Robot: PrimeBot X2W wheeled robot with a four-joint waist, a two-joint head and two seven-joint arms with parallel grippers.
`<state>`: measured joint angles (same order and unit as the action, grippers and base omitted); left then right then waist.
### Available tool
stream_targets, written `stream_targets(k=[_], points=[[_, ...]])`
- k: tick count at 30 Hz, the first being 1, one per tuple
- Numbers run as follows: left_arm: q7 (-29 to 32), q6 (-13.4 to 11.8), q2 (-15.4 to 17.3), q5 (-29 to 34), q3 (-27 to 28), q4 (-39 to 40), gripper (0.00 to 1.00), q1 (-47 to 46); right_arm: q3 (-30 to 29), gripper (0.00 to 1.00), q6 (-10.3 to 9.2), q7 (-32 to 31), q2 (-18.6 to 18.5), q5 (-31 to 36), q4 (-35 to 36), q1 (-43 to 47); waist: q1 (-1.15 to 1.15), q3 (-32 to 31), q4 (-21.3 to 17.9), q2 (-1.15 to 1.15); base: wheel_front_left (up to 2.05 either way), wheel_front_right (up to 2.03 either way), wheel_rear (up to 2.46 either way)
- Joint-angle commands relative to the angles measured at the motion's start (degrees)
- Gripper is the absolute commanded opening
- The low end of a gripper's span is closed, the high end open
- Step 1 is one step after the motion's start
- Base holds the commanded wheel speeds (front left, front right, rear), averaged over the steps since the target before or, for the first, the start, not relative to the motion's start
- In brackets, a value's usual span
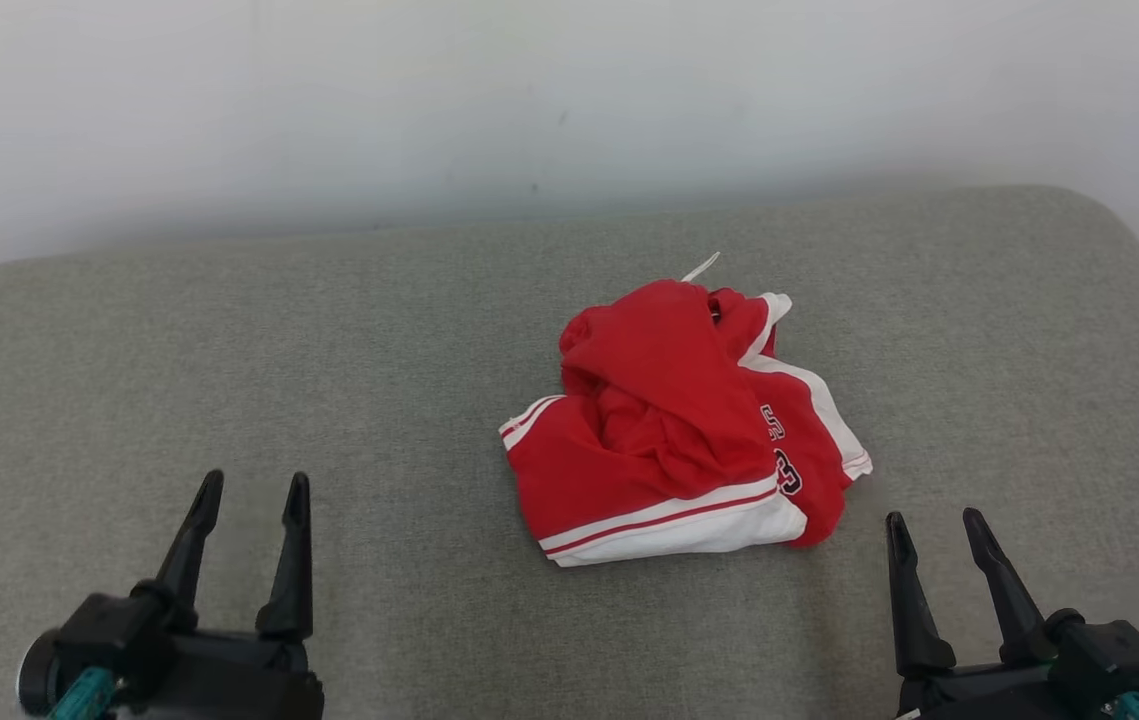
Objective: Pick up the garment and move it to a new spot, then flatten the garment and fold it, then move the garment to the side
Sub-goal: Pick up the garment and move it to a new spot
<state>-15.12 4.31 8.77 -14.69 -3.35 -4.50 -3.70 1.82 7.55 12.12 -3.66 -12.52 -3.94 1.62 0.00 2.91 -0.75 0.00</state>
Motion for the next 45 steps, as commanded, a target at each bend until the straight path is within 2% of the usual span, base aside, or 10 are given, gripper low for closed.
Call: stream_targets(k=[1,10,20,27,35,45], points=[[0.0,0.8,-0.1,-0.1,-0.8,-1.7,1.0,-3.2,0.0,1.0,-0.12,0.4,0.0,-0.2,-0.4,-0.3,0.0,1.0,-2.1,0.0,0.0,0.0,0.0],[0.9,2.5,1.4,-1.1,-4.9,-10.0,1.0,-14.6,0.7,1.0,-0.12,1.5,0.1,-1.1,-2.1,-2.2,0.0,4.0,-7.1,0.0,0.0,0.0,0.0],[6.3,3.0,4.3,-5.3,-10.2,-20.0,1.0,-23.2,1.1,1.0,-0.12,2.7,0.4,-2.2,-4.1,-4.6,0.0,8.2,-12.1,0.0,0.0,0.0,0.0],[8.6,3.1,4.5,-12.6,-14.5,-23.0,1.0,-24.2,0.7,1.0,-0.12,3.0,0.5,-2.2,-5.0,-5.1,0.0,8.7,-12.8,0.0,0.0,0.0,0.0],[11.2,3.1,6.7,-19.2,-18.4,-23.6,1.0,-23.5,1.0,1.0,-0.12,3.1,0.6,-2.4,-5.4,-5.4,0.0,8.3,-12.5,0.0,0.0,0.0,0.0],[12.8,3.1,6.4,-27.2,-21.0,-24.8,1.0,-24.0,1.3,1.0,-0.12,3.2,0.5,-2.5,-5.0,-5.6,0.0,8.6,-13.1,0.0,0.0,0.0,0.0]])
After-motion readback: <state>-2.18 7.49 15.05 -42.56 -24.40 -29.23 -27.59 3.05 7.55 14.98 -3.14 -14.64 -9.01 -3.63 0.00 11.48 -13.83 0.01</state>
